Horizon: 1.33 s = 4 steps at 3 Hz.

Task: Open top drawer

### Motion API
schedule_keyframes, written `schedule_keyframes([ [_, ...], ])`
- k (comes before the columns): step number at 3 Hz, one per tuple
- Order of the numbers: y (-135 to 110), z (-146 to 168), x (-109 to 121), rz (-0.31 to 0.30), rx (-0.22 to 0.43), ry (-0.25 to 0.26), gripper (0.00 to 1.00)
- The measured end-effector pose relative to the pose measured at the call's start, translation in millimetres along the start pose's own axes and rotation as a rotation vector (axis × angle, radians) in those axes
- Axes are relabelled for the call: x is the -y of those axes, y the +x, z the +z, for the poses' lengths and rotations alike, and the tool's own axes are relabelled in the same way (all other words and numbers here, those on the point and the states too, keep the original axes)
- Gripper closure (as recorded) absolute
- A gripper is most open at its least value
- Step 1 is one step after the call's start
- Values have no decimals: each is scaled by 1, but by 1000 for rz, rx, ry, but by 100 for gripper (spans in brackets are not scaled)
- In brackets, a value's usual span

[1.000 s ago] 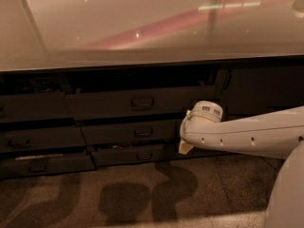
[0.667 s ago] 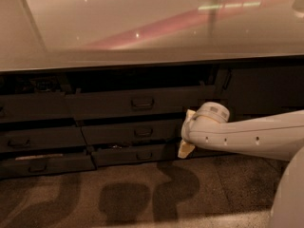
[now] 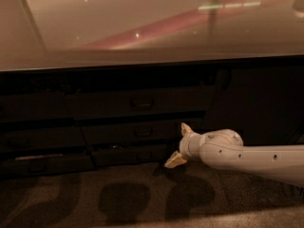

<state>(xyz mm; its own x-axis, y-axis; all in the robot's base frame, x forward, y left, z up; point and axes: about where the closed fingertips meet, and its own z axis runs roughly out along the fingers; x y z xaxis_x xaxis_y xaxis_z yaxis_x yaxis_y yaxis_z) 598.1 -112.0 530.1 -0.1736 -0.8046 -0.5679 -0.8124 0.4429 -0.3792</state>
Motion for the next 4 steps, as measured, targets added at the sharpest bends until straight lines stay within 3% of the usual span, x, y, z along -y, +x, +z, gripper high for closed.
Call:
schedule_keyframes([
  [3, -3, 9, -16, 38, 55, -35, 0],
  [4, 6, 20, -18, 197, 128, -108, 0],
])
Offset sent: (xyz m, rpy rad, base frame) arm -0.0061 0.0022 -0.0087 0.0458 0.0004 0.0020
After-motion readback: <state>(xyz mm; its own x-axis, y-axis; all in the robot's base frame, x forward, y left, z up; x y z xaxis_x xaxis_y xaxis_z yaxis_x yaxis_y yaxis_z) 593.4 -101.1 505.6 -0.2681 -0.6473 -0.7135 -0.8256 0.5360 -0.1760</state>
